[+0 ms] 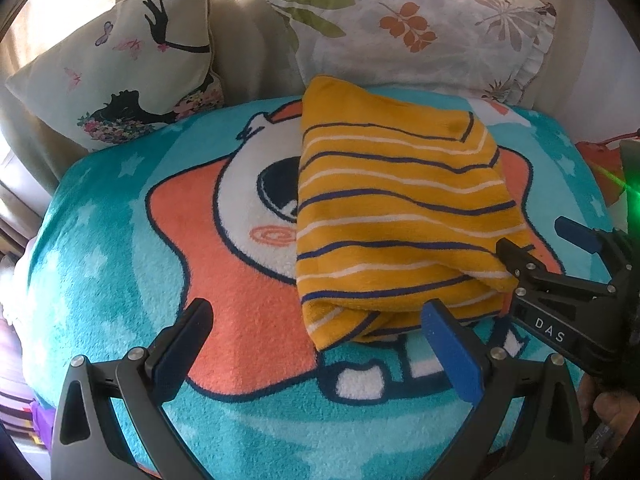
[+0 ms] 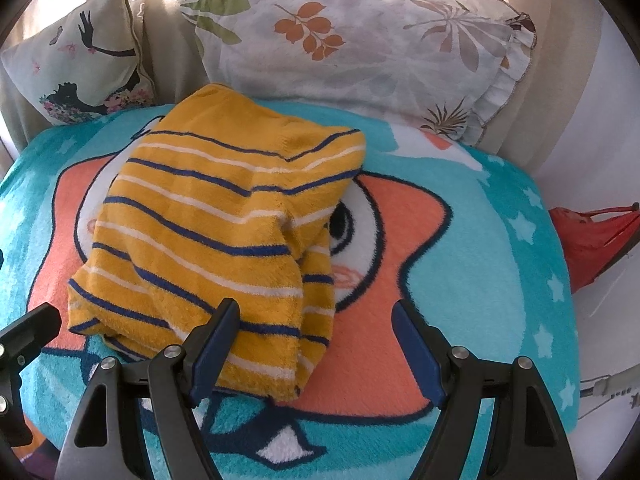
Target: Fold small clothes
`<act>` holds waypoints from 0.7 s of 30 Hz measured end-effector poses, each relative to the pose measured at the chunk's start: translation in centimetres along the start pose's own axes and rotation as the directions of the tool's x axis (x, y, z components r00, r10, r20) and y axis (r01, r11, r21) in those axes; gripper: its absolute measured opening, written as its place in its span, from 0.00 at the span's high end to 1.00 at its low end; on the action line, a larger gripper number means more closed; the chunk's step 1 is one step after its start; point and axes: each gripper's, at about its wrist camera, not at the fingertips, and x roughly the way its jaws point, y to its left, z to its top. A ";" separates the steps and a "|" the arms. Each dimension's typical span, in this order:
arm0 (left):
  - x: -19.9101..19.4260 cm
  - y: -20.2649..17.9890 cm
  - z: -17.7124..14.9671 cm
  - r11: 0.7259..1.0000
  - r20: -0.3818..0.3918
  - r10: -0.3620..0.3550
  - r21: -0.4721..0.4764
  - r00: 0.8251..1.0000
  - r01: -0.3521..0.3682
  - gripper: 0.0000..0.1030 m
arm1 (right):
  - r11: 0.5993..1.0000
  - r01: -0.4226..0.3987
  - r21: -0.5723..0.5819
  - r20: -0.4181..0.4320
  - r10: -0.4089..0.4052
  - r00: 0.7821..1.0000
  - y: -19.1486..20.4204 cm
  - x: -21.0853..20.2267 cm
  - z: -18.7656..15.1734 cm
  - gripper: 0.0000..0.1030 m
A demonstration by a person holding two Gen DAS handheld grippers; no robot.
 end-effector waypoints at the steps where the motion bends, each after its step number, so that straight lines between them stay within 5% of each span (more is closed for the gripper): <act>1: 0.0 0.1 0.0 1.000 0.000 0.001 -0.003 1.000 -0.001 0.00 | 1.000 -0.003 -0.002 0.001 0.003 1.000 0.1 0.0 0.0 0.20; 21: -1.3 -0.6 -0.9 1.000 0.013 -0.011 0.003 1.000 0.011 0.00 | 1.000 -0.012 -0.012 0.021 0.012 1.000 0.3 -1.2 -0.8 0.20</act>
